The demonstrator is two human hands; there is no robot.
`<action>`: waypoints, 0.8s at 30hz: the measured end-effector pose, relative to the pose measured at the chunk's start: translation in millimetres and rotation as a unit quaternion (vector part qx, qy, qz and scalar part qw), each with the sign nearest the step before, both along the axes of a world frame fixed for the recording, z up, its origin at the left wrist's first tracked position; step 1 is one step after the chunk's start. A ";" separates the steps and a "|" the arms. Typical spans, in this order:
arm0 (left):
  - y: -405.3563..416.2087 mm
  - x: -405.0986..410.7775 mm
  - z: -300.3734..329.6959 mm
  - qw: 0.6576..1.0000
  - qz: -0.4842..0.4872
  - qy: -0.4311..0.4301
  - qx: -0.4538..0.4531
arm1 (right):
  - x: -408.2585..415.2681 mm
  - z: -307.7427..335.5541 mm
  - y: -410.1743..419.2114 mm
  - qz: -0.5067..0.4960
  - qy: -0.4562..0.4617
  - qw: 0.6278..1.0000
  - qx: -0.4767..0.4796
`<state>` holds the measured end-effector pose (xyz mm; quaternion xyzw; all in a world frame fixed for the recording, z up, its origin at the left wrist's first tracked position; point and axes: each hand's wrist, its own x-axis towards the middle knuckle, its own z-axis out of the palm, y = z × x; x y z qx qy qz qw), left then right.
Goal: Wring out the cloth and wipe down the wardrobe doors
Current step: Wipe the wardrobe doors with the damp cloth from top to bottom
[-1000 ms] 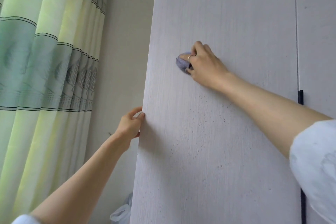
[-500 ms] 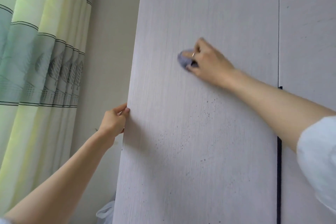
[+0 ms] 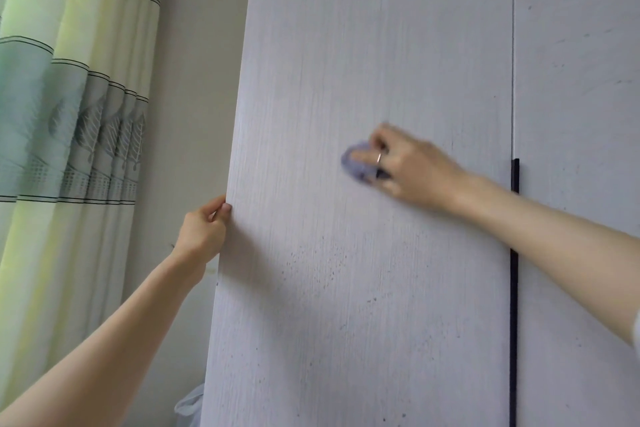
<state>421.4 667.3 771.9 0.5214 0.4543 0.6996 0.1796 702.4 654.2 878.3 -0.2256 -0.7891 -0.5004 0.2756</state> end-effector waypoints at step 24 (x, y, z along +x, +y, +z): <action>4.3 8.0 -5.8 0.998 0.042 -0.034 0.012 | 51.4 21.7 -23.8 -0.166 0.201 0.965 0.033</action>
